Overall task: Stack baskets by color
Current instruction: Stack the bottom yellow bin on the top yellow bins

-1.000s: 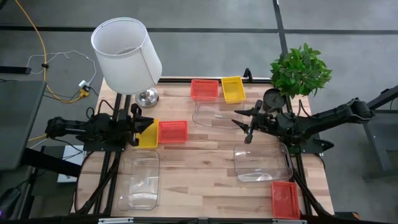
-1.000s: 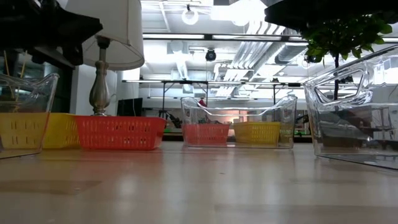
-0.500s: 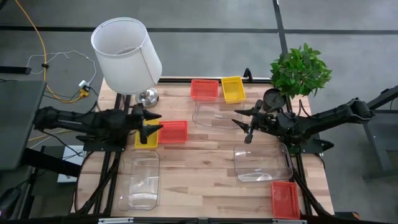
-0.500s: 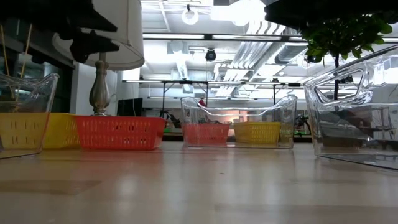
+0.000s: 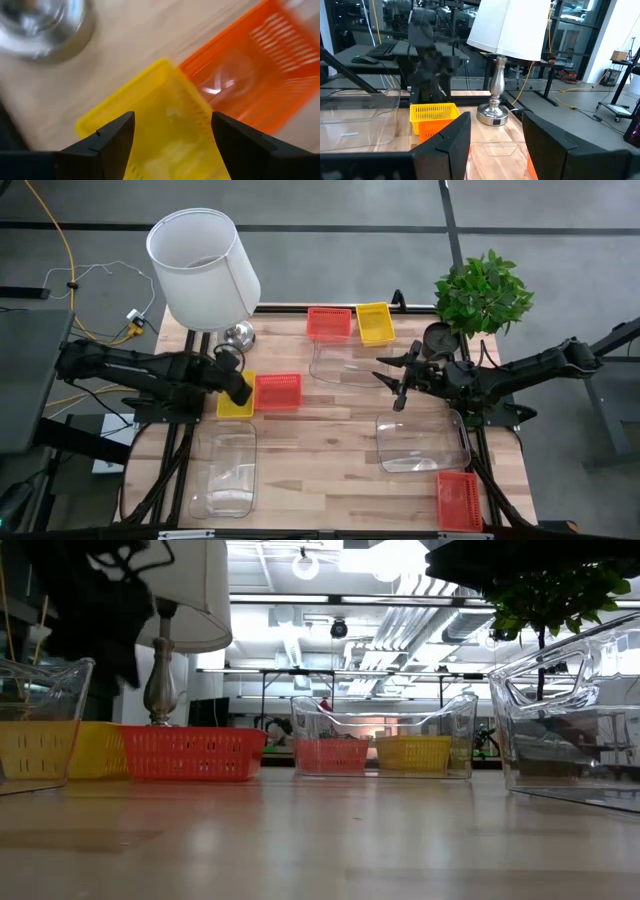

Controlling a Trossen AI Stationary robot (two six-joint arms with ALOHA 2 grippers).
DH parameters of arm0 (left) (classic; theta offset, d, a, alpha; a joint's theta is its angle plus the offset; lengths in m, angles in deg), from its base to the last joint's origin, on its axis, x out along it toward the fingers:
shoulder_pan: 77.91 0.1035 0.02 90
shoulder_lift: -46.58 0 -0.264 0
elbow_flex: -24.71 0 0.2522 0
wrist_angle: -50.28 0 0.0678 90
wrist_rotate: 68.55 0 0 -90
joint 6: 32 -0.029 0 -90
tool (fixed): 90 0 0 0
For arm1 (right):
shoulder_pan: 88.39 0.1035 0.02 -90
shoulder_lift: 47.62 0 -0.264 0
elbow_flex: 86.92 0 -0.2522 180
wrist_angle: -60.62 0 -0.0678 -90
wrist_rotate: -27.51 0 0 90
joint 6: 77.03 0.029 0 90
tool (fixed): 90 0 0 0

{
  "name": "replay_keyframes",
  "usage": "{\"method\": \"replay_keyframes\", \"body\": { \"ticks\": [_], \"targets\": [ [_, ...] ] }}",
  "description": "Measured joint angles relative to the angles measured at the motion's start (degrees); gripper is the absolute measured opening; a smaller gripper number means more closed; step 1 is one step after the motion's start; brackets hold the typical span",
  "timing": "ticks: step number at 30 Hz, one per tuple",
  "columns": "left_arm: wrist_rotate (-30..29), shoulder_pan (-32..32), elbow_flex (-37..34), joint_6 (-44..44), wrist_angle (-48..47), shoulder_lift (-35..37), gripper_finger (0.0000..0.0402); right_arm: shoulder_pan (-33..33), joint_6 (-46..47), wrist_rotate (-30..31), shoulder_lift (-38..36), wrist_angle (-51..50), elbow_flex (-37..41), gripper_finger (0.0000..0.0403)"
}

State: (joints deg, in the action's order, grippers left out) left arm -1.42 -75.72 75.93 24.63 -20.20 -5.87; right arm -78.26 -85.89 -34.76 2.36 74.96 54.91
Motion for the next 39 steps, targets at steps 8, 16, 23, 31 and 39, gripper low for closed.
{"method": "replay_keyframes", "body": {
  "ticks": [8, 16, 23, 31, 39],
  "targets": [
    [-0.07, 0.00, -2.16, 8.33, -4.10, -4.68, 0.0250, 0.00, 0.00, -0.28, 0.00, -0.02, 0.00, 0.0167],
    [-0.06, -1.25, -2.21, 14.68, -7.88, -8.86, 0.0250, 0.00, 0.04, -0.24, 0.00, -0.21, 0.00, 0.0167],
    [-1.96, -3.69, -2.21, 18.24, -8.23, -14.76, 0.0250, 0.00, 1.33, -0.20, 0.00, -0.80, 0.00, 0.0167],
    [-2.50, -3.85, -2.21, 19.07, -8.22, -22.28, 0.0250, -0.01, 1.36, -0.19, 0.00, -0.92, 0.00, 0.0167],
    [-0.05, -3.80, -2.21, 18.30, -5.71, -24.74, 0.0248, 0.00, 1.36, -0.15, 0.00, -0.90, 0.00, 0.0167]
  ]
}}
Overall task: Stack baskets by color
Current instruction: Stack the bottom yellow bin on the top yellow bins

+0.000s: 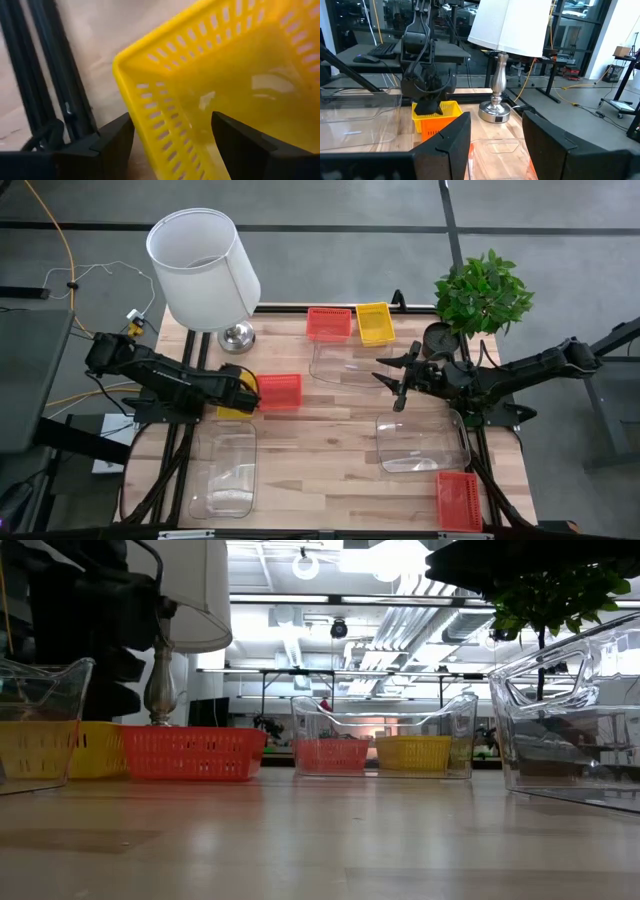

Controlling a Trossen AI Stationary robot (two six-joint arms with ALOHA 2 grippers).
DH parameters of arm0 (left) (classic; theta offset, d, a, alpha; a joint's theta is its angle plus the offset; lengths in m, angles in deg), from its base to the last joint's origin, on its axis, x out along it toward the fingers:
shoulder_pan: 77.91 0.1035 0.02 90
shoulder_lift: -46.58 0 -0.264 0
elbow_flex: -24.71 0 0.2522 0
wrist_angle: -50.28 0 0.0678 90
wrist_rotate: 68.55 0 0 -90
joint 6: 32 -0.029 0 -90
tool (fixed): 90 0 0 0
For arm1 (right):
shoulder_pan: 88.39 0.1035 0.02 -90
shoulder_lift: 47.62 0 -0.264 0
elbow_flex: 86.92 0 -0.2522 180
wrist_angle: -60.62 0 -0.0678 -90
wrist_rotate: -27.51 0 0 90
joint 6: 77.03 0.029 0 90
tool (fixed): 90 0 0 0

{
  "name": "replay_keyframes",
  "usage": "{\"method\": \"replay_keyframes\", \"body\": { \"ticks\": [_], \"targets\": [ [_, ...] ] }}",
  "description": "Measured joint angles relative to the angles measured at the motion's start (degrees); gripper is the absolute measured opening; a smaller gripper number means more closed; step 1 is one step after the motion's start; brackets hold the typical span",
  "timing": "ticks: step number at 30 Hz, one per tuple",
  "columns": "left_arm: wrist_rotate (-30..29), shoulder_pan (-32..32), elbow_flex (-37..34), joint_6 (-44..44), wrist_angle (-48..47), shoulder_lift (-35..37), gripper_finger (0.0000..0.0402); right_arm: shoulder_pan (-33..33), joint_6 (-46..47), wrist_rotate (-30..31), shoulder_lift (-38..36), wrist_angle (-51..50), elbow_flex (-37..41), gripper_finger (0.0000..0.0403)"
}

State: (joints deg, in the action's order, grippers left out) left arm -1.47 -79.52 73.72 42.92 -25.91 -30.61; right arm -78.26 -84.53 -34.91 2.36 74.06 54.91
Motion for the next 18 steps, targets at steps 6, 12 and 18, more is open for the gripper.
{"method": "replay_keyframes", "body": {
  "ticks": [6, 12, 18],
  "targets": [
    [1.73, 0.00, 0.00, -0.16, 0.58, 0.03, 0.0211, -0.02, 0.02, 0.28, 0.00, -0.04, 0.00, 0.0167],
    [1.19, 0.00, 0.00, -0.18, 0.56, 0.04, 0.0131, -0.01, 0.01, 0.26, 0.00, -0.08, 0.00, 0.0167],
    [-0.51, 0.02, 0.00, -1.39, 0.00, 0.04, 0.0039, -0.02, 0.02, 0.23, 0.00, -0.08, 0.00, 0.0167]
  ]
}}
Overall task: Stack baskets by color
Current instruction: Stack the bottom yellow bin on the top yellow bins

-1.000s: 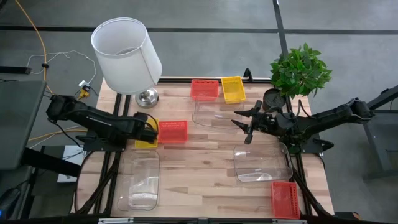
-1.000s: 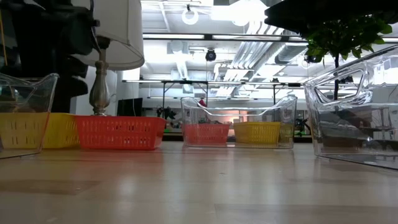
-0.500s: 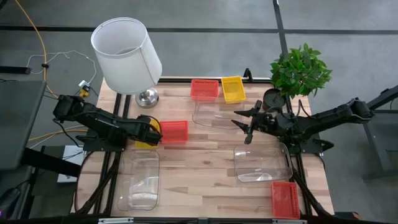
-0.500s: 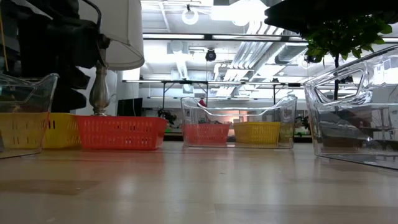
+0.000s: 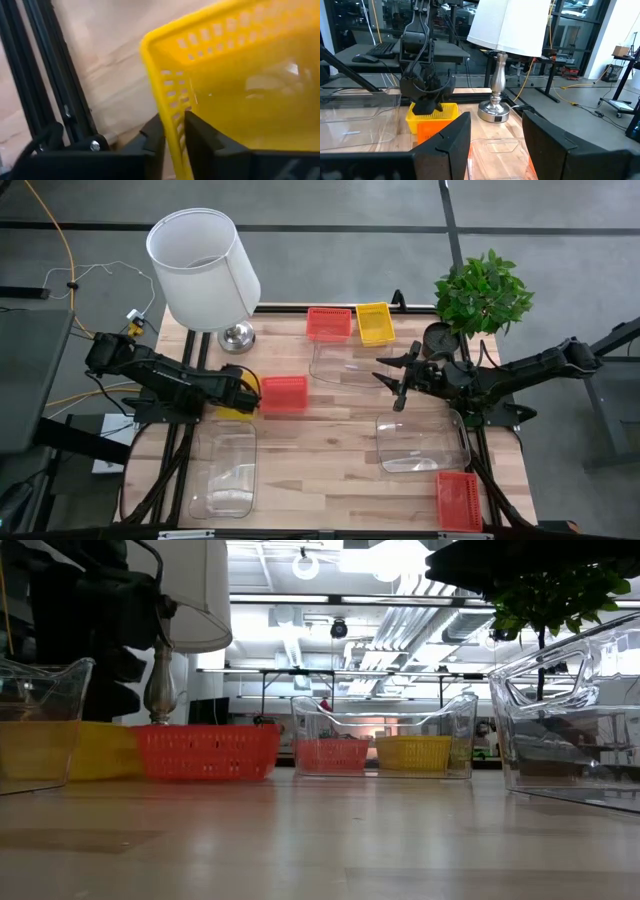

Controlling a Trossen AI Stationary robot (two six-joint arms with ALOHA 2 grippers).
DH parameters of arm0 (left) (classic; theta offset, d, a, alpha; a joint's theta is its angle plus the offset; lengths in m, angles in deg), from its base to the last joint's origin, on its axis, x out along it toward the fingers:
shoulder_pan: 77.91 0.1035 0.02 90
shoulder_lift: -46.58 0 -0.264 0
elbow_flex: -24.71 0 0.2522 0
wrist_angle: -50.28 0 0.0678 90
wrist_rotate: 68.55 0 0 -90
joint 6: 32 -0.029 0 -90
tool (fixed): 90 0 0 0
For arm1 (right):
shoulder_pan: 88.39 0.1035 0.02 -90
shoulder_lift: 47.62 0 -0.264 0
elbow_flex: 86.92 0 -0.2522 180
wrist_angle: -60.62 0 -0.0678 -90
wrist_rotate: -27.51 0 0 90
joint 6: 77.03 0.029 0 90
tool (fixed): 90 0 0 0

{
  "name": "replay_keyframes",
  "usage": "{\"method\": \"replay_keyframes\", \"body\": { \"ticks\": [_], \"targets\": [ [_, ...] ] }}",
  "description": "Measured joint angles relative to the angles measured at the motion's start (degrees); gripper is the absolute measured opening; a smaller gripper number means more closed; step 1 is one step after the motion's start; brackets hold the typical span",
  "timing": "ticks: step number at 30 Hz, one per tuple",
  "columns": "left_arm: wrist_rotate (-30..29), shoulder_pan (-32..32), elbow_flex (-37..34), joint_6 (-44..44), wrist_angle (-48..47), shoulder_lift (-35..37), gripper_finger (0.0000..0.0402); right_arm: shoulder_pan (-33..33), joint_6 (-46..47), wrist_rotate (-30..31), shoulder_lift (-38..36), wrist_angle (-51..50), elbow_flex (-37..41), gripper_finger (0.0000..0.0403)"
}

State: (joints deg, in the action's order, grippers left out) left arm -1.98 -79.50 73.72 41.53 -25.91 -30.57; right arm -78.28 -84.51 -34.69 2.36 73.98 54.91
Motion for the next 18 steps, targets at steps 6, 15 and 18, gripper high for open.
{"method": "replay_keyframes", "body": {
  "ticks": [6, 15, 18],
  "targets": [
    [-1.59, 0.00, 0.22, 0.13, -1.83, 0.73, 0.0009, 0.00, -0.02, -0.03, 0.00, -0.01, 0.00, 0.0167],
    [-7.70, 0.00, 6.84, 1.09, -12.24, 3.56, 0.0000, 0.01, -0.02, -0.05, 0.00, 0.06, 0.00, 0.0167],
    [-10.31, 0.00, 10.76, 0.09, -16.20, 4.35, 0.0000, 0.02, -0.02, -0.07, 0.00, 0.06, 0.00, 0.0167]
  ]
}}
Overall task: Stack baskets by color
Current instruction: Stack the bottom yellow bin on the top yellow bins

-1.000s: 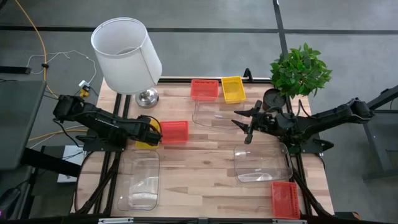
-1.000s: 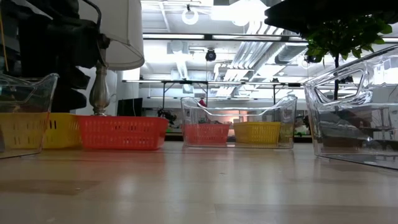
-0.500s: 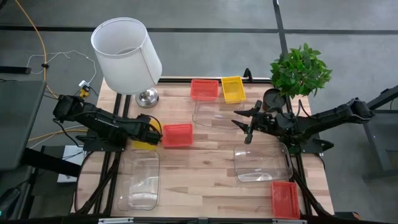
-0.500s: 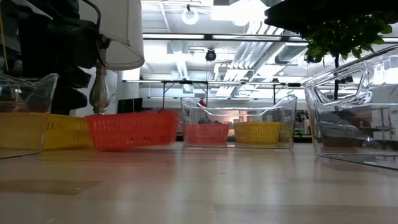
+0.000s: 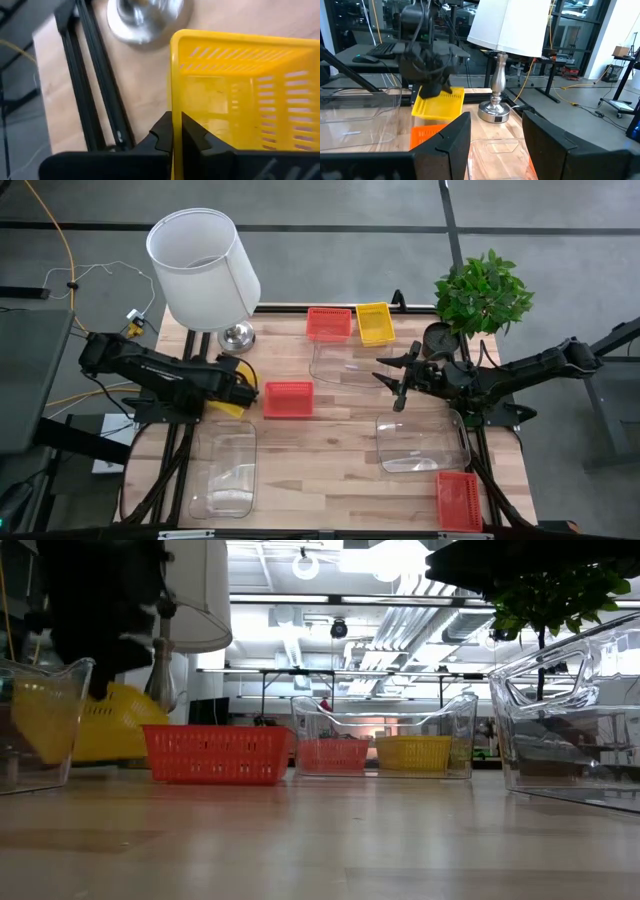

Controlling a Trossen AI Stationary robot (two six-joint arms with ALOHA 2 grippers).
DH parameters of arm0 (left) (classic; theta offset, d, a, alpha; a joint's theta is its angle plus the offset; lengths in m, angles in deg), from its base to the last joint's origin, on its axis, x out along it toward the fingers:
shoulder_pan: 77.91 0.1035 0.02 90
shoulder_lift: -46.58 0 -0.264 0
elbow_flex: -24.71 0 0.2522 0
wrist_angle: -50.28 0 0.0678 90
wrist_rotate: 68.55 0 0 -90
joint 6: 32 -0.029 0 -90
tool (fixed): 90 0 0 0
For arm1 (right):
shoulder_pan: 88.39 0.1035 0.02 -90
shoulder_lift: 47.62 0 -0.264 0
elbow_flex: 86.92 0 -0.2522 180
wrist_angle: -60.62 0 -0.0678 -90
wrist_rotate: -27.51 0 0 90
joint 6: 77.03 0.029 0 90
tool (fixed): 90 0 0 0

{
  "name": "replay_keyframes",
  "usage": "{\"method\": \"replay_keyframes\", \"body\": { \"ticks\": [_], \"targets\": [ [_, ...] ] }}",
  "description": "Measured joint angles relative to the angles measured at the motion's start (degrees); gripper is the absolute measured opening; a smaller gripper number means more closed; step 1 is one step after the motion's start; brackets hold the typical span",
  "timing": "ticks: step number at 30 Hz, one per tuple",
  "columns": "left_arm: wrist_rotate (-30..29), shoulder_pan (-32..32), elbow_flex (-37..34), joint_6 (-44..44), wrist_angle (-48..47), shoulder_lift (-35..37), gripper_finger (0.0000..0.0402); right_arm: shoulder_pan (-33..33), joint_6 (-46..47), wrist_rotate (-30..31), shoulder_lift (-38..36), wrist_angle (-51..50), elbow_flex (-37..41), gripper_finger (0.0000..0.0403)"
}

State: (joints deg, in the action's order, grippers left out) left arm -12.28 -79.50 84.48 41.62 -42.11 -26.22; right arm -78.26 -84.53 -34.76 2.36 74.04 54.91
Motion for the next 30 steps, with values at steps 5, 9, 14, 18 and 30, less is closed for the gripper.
{"method": "replay_keyframes", "body": {
  "ticks": [5, 9, 14, 18, 30],
  "targets": [
    [-5.01, 0.00, 7.84, -5.32, -3.35, 0.48, 0.0000, -0.01, 0.00, 0.00, 0.00, 0.29, 0.00, 0.0167],
    [-11.26, 0.00, 15.09, -11.83, -3.41, 0.50, 0.0000, -0.02, -0.28, -0.31, 0.00, 0.99, 0.00, 0.0167],
    [-17.82, 0.43, 22.61, -25.73, 4.75, 0.48, 0.0000, 0.00, -0.31, -0.34, 0.00, 2.07, 0.00, 0.0167],
    [-18.10, 2.16, 24.99, -41.60, 19.62, 0.43, 0.0000, 0.00, -0.33, -0.41, 0.00, 3.44, 0.00, 0.0167],
    [1.55, 13.65, 25.06, -69.22, 60.41, -10.17, 0.0000, -0.02, 0.08, -1.75, 0.00, 3.94, 0.00, 0.0167]
  ]
}}
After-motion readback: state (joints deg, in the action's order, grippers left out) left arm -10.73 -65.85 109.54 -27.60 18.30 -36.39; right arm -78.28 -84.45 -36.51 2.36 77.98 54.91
